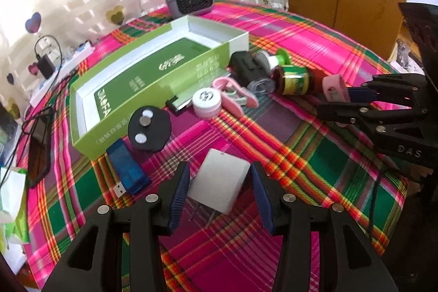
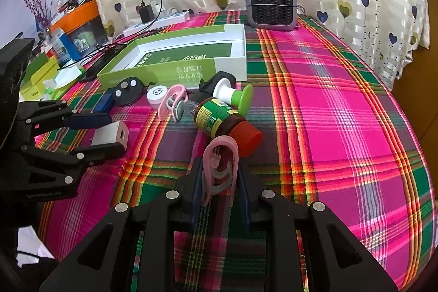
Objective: Organize rigid objects
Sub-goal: 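Grasp the white wall charger with the left gripper and lift it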
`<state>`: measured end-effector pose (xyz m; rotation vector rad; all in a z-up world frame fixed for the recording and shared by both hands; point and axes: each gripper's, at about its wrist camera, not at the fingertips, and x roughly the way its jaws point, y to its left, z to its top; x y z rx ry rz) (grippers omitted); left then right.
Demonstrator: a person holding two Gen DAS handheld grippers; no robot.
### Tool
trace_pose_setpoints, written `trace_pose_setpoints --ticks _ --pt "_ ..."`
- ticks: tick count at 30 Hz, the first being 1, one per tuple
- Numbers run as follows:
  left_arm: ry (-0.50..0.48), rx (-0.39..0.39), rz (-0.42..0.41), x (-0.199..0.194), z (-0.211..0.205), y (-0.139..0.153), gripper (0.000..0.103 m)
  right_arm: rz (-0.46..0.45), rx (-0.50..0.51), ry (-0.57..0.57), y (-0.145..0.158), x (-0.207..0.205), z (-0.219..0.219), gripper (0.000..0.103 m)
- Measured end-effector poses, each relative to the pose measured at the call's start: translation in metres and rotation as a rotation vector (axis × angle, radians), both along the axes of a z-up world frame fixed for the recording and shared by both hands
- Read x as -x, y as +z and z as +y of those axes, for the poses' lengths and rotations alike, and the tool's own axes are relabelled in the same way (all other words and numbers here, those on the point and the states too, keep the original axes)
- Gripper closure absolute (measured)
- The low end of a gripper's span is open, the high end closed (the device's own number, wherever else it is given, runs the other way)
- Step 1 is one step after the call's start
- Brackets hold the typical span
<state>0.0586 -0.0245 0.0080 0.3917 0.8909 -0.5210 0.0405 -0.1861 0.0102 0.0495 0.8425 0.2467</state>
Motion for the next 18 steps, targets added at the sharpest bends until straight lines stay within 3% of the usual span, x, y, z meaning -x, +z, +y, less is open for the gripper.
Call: trace_pose_setpoints --ticks 5,18 --pt "0.042 0.066 0.052 -0.0047 0.0101 -0.0020 0.058 0.004 0.001 0.013 -0.0012 -0.0002 0.0024 0.078" --pt "0.084 0.081 0.044 -0.0017 0.0119 -0.0010 0.065 0.009 -0.002 0.021 -0.0026 -0.0018 0.0036 0.078"
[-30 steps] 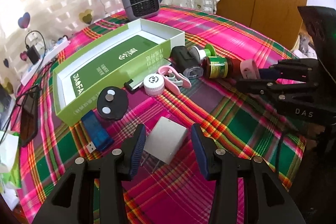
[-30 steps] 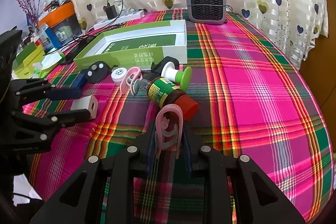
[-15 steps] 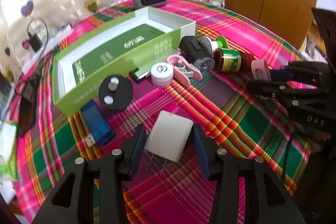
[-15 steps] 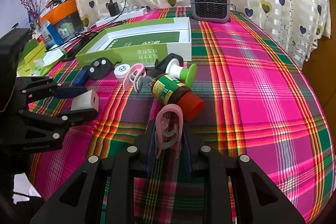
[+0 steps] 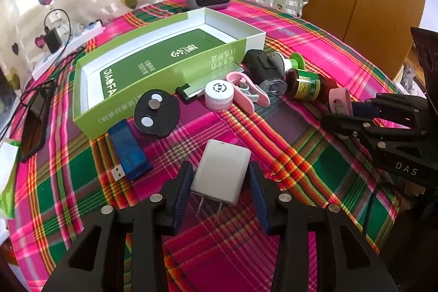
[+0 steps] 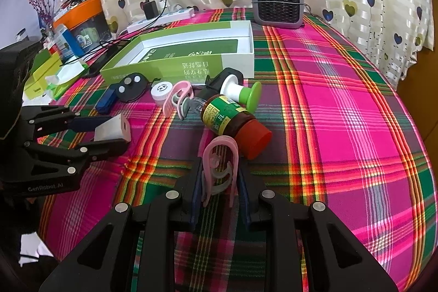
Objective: Organize rigid objects
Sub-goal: 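Grasp the white wall charger with the left gripper and lift it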
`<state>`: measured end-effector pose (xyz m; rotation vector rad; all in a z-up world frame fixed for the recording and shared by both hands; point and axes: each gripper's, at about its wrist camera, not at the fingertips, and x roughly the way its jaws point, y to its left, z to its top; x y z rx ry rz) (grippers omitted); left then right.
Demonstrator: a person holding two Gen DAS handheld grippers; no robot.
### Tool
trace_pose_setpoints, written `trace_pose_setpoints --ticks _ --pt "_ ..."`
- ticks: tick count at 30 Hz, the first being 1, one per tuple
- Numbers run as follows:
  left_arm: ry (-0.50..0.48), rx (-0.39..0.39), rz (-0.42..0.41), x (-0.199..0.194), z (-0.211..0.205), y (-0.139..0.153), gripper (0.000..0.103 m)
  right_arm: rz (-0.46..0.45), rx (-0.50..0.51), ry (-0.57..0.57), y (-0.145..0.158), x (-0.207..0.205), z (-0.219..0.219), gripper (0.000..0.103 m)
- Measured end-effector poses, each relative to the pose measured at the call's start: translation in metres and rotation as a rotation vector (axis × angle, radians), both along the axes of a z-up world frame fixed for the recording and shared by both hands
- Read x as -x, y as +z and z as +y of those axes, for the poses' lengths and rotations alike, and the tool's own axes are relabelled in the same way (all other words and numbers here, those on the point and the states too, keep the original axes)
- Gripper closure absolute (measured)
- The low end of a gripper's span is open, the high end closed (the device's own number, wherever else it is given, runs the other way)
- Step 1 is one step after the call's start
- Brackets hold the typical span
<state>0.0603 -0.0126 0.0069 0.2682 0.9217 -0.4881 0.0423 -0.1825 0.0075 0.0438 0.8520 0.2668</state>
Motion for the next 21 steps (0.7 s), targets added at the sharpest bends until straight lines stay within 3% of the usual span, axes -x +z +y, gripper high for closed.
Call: trace_pose_setpoints --ticks 7,21 --pt "0.026 0.024 0.004 -0.0010 0.0036 0.0009 0.071 0.000 0.002 0.001 -0.0001 0.0000 0.0004 0.078" --pt "0.042 0.035 0.005 0.0020 0.0046 0.0039 0.071 -0.005 0.004 0.001 0.0012 -0.0002 0.0026 0.078"
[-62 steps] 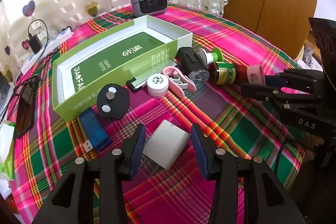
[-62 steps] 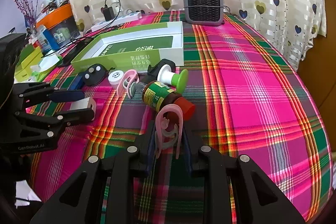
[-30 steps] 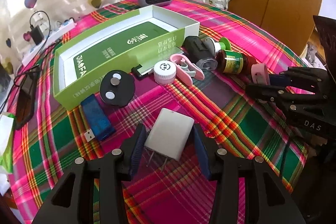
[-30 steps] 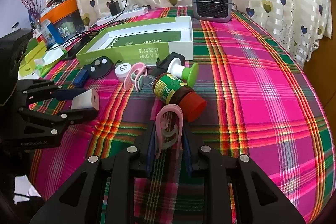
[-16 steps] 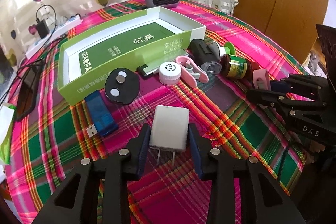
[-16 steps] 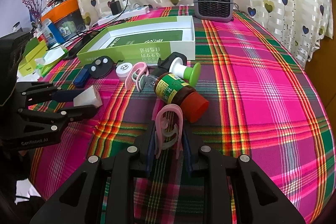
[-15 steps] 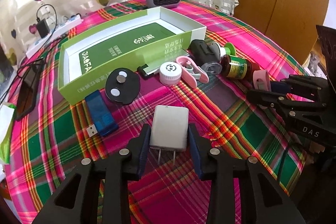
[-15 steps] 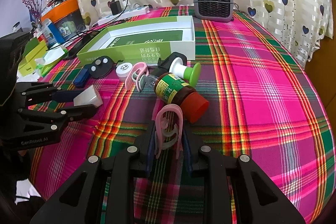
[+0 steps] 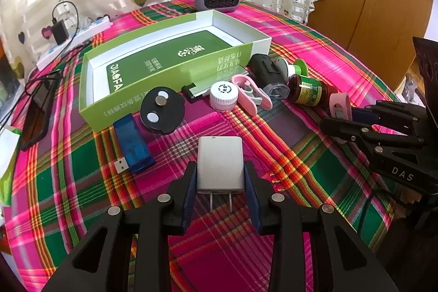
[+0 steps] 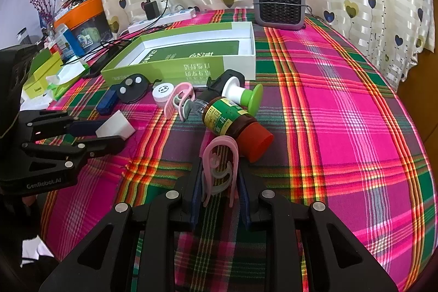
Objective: Organize rigid objects
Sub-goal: 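Grasp the white wall charger with the left gripper and lift it, then carry the charger and pink clip into the green box with both grippers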
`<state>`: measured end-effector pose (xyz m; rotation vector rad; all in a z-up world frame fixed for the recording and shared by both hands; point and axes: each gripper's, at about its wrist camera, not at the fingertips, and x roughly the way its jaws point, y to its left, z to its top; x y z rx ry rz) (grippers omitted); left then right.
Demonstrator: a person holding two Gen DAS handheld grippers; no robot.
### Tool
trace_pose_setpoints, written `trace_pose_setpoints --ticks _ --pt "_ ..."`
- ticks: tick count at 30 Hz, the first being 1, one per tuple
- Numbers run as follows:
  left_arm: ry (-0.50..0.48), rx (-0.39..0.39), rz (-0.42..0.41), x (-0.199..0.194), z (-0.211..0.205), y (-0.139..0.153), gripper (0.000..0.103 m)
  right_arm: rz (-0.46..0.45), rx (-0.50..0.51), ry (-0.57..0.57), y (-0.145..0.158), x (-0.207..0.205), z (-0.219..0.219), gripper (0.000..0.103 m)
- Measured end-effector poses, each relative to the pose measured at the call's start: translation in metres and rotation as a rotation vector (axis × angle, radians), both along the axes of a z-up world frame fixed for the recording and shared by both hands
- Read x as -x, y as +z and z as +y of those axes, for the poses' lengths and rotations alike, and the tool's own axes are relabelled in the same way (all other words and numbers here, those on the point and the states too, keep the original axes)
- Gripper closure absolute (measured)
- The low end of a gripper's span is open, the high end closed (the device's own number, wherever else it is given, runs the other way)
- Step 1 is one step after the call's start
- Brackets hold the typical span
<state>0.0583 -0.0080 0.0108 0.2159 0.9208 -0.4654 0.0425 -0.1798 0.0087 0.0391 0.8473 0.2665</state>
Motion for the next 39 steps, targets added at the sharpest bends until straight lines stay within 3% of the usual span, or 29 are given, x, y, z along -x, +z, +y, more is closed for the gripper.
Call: trace_pose_setpoints --ticks 17,30,39 --pt "0.045 0.037 -0.068 -0.014 0.012 0.037 0.071 -0.057 -0.003 0.035 0.033 -0.019 0.004 0.078" --pt "0.104 0.050 -0.097 -0.064 0.028 0.055 0.071 -0.059 0.003 0.079 0.052 -0.069 0.006 0.078" --pt "0.167 0.056 -0.078 -0.107 0.039 0.051 0.071 -0.031 0.019 0.112 0.055 -0.115 0.012 0.078"
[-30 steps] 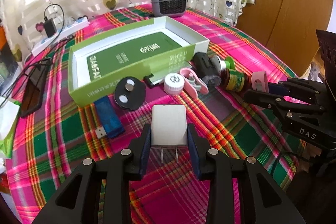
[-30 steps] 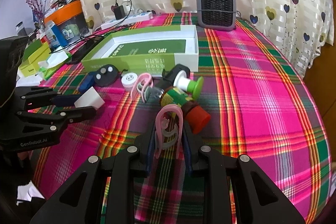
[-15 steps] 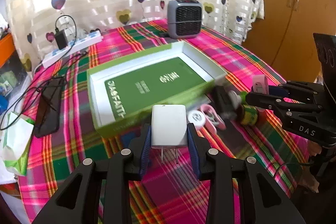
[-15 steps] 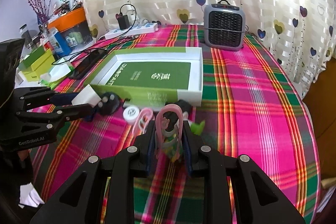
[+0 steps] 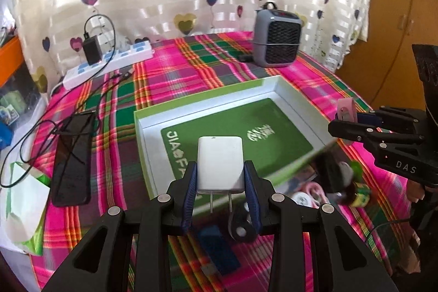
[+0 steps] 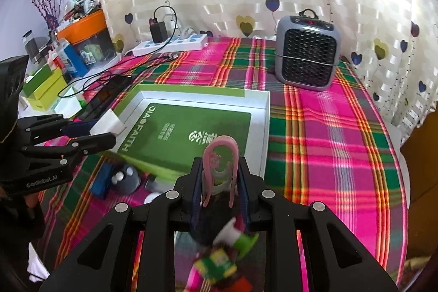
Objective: Organize rigid objects
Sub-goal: 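Carry the charger and pink clip into the green box with both grippers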
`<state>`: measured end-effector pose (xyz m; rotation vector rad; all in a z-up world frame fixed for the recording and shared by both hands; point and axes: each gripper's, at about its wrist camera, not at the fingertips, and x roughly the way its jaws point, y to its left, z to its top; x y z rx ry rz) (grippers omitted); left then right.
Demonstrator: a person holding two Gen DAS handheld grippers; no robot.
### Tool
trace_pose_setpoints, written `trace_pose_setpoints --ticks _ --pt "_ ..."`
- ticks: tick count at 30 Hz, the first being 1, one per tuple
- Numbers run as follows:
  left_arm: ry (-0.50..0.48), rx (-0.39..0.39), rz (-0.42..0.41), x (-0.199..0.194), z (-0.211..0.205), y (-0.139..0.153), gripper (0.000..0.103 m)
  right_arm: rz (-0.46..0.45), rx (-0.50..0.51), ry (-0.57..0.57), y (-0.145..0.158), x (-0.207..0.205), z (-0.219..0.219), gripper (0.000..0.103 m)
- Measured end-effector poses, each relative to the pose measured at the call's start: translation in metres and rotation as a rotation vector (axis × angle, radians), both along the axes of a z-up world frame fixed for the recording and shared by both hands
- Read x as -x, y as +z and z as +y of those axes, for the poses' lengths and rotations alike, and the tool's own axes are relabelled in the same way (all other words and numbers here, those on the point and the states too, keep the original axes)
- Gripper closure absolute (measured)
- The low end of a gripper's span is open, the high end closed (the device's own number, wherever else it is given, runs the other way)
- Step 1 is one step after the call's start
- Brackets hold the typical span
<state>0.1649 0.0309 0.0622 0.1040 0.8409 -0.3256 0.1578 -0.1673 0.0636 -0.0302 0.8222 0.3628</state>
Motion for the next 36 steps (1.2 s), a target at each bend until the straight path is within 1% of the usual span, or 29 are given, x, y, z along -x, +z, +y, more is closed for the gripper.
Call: trace_pose_setpoints --ticks 10,19,25,36 --pt "0.027 -0.005 0.020 -0.038 -0.001 -0.010 0.071 0.061 0.041 0.024 -0.009 -0.055 0.011 0.078" --pt "0.045 -0.015 0.041 -0.062 -0.005 -0.023 0.071 0.131 0.089 0.040 -0.029 -0.095 0.023 0.078" --pt "0.065 -0.043 0.055 -0.072 -0.006 -0.032 0.071 0.149 0.100 0.040 -0.036 -0.111 0.029 0.078" --pt "0.085 -0.054 0.088 -0.081 -0.004 -0.044 0.071 0.168 0.110 0.042 -0.048 -0.121 0.034 0.078"
